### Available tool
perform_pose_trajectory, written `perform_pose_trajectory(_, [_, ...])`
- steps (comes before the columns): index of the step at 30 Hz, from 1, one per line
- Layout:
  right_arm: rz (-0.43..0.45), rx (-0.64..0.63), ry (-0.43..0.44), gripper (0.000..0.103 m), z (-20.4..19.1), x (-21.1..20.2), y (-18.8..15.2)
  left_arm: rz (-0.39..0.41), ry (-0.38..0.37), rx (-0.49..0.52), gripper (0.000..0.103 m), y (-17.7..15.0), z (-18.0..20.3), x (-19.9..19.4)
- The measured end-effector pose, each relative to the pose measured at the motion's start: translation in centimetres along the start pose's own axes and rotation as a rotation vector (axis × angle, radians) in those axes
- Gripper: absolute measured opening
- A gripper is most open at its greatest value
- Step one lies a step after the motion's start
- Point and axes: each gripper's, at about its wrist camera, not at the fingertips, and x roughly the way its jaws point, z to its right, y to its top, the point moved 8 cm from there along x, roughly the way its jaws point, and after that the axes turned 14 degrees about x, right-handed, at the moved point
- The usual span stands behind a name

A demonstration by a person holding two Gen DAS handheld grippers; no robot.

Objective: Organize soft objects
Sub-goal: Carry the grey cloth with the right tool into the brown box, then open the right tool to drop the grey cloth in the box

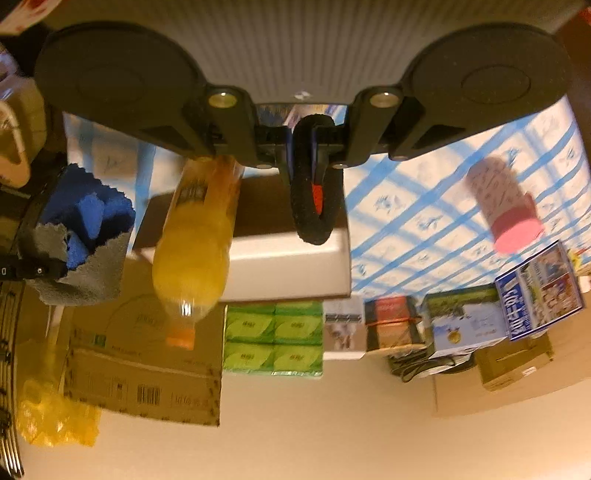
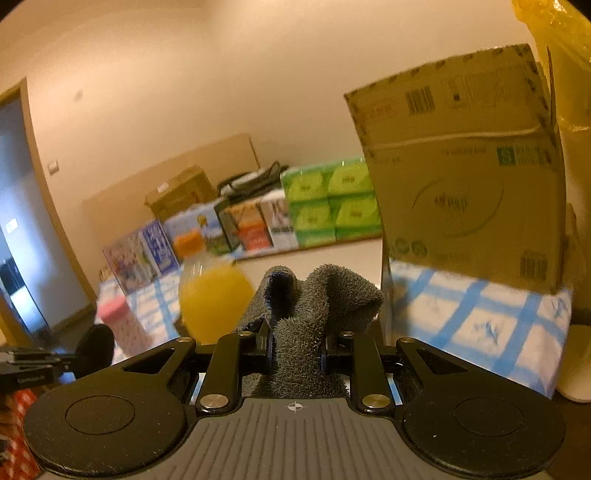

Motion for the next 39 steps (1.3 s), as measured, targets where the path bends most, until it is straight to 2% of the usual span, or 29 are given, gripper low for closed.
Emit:
perform_pose_trajectory(5, [0.030,0.015,0.038,0.022,-0.3,1.6,4.7,0.034,-0.029,-0.006,0.010,4.0,-1.8,2.3])
perform_pose_trajectory(9, [0.067,-0.016,0.046,0.022,-1.0,3.8,8.1,0.052,-0.063,-0.058,0.010,6.9,-3.4,5.2])
perform_pose_trajectory(13, [0.077,-0.025,0.055,0.022,-1.3,7.1,10.8,0.056,-0.095,-0.104,0.009,9.4,-4.4,8.5])
perform_pose_trajectory(18, [0.059,-0.029,0.065,0.022,-1.0,12.0,12.7,0.048,-0.157,-0.112,0.009,11.8,-4.0,12.9])
perform_pose_trajectory(22, [0.020,-0.049,0.076,0.022,-0.8,15.8,12.7,-0.005,-0.187,-0.127,0.009,12.0,-3.3,16.8])
perform_pose_trajectory(26, [-0.060,-0.056,0.050,0.023,0.5,20.1,11.2,-0.068,-0.203,-0.130,0.009,11.2,-2.4,20.7])
perform_pose_trajectory(27, [-0.084,-0.051,0.040,0.026,1.0,21.2,10.7,-0.081,-0.211,-0.133,0.009,10.9,-2.3,21.4])
perform_pose_trajectory(29, [-0.147,-0.016,0.025,0.047,2.2,23.2,9.7,-0.110,-0.210,-0.138,0.009,10.2,-2.1,22.8])
perform_pose_trajectory(31, [-0.176,0.034,0.009,0.057,3.3,24.5,9.1,-0.133,-0.207,-0.138,0.009,9.7,-2.1,24.0])
perform_pose_trajectory(34, [-0.193,0.069,-0.003,0.058,4.3,25.8,8.8,-0.156,-0.201,-0.140,0.009,9.0,-2.1,25.1])
perform_pose_trajectory(37, [-0.208,0.046,-0.028,0.058,4.7,25.9,8.8,-0.164,-0.205,-0.138,0.010,8.9,-2.2,25.7])
perform_pose_trajectory(39, [-0.222,0.010,-0.052,0.058,5.0,25.6,8.4,-0.167,-0.195,-0.143,0.016,9.0,-2.3,26.0])
